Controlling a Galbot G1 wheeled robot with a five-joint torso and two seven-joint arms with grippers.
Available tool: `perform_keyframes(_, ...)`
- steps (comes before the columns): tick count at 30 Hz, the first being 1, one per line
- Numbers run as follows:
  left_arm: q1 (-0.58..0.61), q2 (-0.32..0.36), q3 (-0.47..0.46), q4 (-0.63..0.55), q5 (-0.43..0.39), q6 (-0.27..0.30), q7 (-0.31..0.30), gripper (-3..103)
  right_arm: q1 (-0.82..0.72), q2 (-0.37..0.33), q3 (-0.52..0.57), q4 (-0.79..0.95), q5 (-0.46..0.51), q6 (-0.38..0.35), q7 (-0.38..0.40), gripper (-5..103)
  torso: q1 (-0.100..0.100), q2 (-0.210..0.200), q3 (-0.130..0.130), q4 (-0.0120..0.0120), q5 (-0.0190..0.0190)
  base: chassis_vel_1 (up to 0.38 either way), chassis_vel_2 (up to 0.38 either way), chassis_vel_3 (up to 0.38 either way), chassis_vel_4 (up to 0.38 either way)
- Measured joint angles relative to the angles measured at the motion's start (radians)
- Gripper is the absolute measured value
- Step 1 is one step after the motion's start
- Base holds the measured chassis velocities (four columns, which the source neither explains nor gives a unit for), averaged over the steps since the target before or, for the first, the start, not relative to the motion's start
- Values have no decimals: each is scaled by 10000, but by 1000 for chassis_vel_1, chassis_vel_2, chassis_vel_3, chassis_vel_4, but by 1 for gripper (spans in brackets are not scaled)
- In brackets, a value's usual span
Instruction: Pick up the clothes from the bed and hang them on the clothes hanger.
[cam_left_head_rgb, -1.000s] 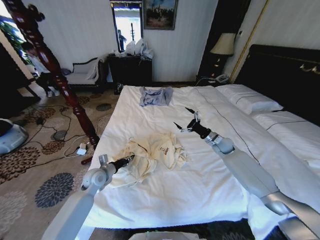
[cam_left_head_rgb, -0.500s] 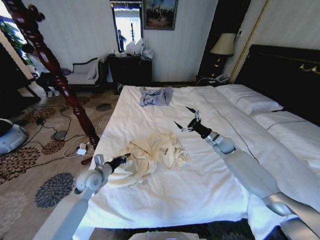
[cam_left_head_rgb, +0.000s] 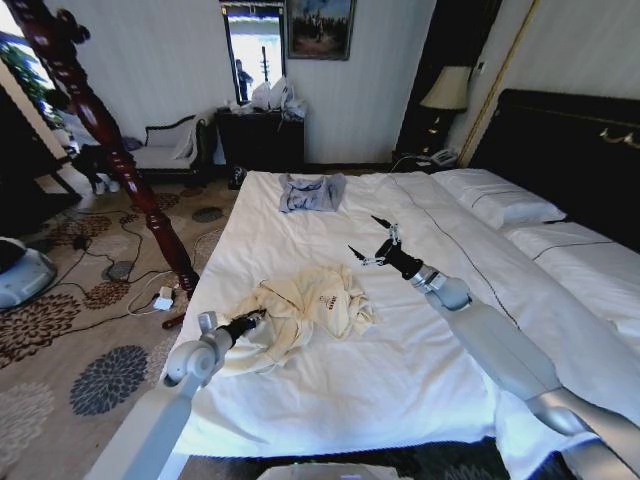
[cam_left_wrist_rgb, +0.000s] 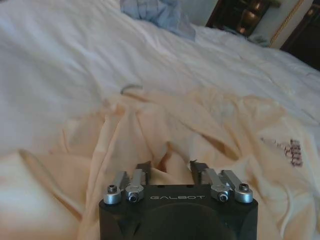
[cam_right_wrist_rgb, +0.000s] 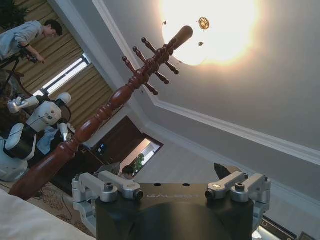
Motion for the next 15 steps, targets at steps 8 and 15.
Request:
perform_keyframes(8,-226,-12,600,515,136,86,2,80,-95,-4,42,-41,-22,-1,3,100,0,0,0,-1,0,0,0,0,0)
perform_keyframes(15,-595,-102,1164,1022,-6,141,-72,97,-63,20,40,-88,-23,4,3,100,-1,1,-1,1,1,0,0,0,0)
